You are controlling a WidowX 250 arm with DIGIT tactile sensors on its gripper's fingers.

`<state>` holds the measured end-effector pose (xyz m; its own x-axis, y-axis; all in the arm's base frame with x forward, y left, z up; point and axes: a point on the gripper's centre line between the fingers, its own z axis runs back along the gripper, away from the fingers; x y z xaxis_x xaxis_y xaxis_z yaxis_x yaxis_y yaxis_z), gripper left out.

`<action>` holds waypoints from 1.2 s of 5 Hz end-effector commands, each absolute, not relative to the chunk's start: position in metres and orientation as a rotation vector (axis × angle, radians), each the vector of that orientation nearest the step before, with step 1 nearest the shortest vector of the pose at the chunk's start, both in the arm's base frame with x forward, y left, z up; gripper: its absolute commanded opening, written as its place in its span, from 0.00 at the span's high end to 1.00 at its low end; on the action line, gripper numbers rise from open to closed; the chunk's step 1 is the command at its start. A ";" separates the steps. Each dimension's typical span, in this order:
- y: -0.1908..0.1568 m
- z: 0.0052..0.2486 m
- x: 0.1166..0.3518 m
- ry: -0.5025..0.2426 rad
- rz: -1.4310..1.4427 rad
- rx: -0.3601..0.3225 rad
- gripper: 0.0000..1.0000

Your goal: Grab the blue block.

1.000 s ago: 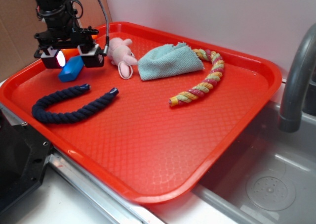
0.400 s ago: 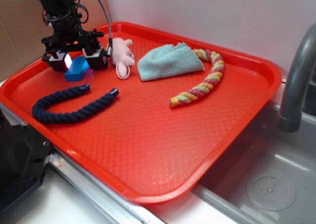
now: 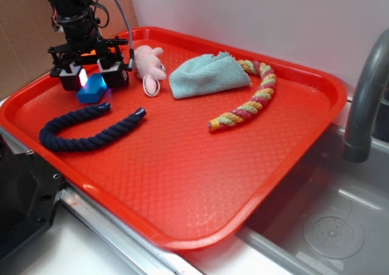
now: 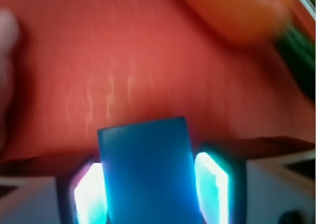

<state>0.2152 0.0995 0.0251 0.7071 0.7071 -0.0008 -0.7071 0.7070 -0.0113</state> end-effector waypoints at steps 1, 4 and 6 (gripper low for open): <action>0.040 0.118 0.246 -0.014 0.601 -0.025 1.00; -0.027 0.209 0.188 -0.087 0.388 -0.126 1.00; -0.012 0.210 0.185 0.031 0.379 -0.144 0.09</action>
